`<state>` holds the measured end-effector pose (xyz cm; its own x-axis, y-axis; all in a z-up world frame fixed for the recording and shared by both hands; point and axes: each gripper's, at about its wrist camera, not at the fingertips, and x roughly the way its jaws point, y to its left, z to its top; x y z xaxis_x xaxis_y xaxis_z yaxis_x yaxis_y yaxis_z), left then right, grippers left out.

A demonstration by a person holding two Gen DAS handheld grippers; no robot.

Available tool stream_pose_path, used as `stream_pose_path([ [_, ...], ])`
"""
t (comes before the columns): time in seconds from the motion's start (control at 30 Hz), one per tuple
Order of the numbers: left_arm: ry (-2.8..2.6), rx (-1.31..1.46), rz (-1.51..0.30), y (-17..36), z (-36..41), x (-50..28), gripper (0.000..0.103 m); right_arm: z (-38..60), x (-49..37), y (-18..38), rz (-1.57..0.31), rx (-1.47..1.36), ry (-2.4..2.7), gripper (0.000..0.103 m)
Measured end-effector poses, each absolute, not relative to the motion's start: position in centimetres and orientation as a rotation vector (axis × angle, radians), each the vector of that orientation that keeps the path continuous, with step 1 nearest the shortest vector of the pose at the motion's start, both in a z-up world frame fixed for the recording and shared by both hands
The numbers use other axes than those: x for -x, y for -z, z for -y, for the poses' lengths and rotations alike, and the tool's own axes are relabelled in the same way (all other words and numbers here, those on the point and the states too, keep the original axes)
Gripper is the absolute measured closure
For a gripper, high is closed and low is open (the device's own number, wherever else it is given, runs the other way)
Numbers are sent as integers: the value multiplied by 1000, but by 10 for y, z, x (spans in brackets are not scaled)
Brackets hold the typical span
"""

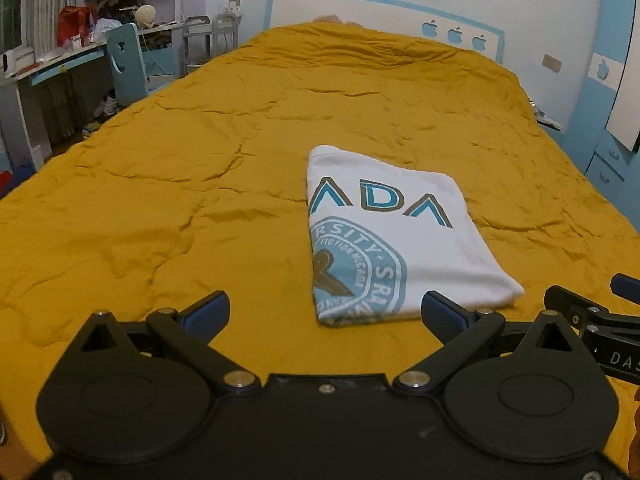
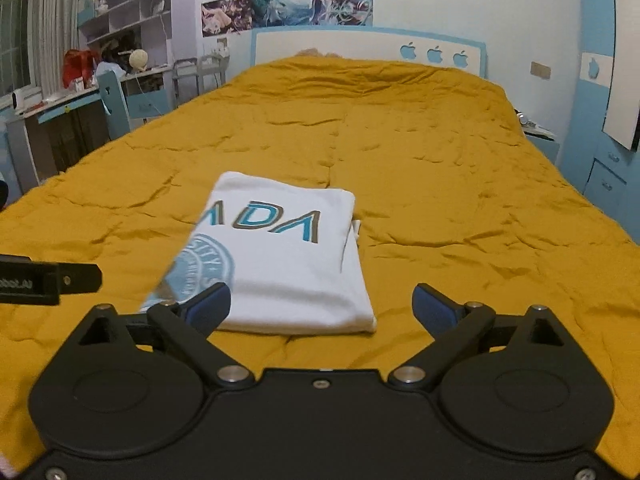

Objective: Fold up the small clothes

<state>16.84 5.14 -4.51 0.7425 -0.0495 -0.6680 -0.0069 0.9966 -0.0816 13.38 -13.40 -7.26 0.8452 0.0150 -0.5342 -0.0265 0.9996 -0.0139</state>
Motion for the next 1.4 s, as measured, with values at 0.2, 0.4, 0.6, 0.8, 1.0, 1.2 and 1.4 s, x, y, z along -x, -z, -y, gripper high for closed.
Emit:
stream_pose_path([
  [0.2,43,78,-758,32,-45,-136,0,129,-106,58,-581,-2,-24,4],
  [0.4,42,62,-765,25,-35,-115,0,127,-93,53,-597,-14,-1,4],
  [0.6,11,53,-763,20,-36,-103,0,126,-83,50,-608,-15,13,4],
  [0.8,-1,74,-772,19,-45,-101,0,123,-78,47,-610,-15,4,4],
  [1.0,-6,89,-789,22,-50,-103,0,121,-75,46,-611,-18,0,4],
  [1.2,-12,91,-800,23,-53,-104,0,120,-75,46,-614,-11,-2,4],
  [1.4,-32,97,-807,22,-57,-105,0,121,-76,44,-618,-4,-3,4],
])
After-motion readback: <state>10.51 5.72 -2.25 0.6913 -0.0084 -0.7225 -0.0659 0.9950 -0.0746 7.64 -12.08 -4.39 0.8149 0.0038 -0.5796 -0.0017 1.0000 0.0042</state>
